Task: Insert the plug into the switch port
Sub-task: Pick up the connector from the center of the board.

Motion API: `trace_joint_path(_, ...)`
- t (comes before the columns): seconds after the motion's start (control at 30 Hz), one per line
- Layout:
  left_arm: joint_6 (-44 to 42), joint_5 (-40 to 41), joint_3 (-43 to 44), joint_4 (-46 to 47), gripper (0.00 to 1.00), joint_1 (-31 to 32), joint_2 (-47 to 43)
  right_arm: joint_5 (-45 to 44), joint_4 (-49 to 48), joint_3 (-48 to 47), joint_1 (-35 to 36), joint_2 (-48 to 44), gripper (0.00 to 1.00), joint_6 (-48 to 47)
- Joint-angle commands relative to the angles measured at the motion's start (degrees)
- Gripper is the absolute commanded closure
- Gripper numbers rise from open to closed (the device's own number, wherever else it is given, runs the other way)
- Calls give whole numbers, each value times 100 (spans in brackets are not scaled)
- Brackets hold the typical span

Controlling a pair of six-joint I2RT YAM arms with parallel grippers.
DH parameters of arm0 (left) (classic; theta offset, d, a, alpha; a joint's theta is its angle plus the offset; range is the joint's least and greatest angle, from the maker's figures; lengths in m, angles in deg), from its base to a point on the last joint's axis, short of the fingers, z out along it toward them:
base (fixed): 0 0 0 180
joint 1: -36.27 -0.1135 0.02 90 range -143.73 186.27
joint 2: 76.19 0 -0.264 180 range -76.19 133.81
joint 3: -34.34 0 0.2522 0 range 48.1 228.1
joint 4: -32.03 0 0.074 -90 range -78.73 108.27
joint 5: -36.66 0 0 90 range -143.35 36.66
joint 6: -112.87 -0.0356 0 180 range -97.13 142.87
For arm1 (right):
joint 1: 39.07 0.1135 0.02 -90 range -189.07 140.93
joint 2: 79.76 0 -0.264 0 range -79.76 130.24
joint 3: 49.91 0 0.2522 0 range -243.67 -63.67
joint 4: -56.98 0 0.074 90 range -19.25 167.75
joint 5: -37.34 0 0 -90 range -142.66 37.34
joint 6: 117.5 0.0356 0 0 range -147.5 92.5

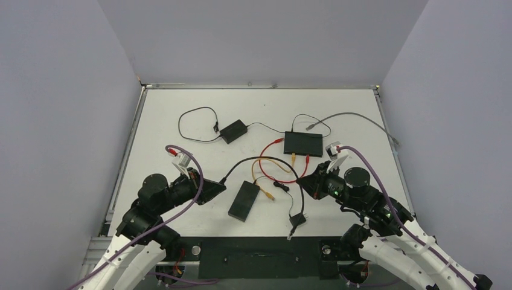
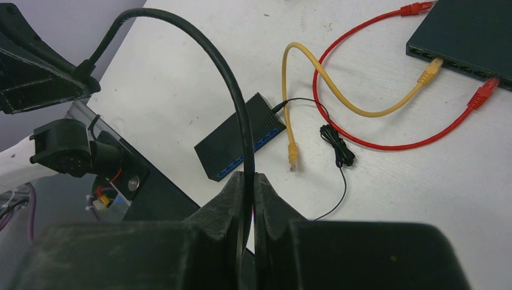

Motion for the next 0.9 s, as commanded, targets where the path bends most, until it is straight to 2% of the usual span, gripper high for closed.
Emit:
trace_joint_path(0.0,-202,-384,127,487,100,-42,128,-229,-246,53,35,178,93,-239)
trace_joint_path(0.13,-352,-686,147,630,100,-40,280,-759,-264,61,30,265,73,-480)
trace_joint_path(0.37,-570,-1568,161,830,100,-31,906,-1012,-813,-380,26,750,53,-1240)
trace_joint_path(0.5,-589,-1933,227,885,100,-15,1165,-357,-1253,-684,24,1422,51,-1681)
trace_joint_path(0.63,-659,-2149,389,728,100,79,1303,660,-1432,-1141,33,1871,51,-2140)
trace_joint_path(0.87,-923,-2114,716,405,100,642,1530,3324,-1205,-1966,49,2877,51,-2693)
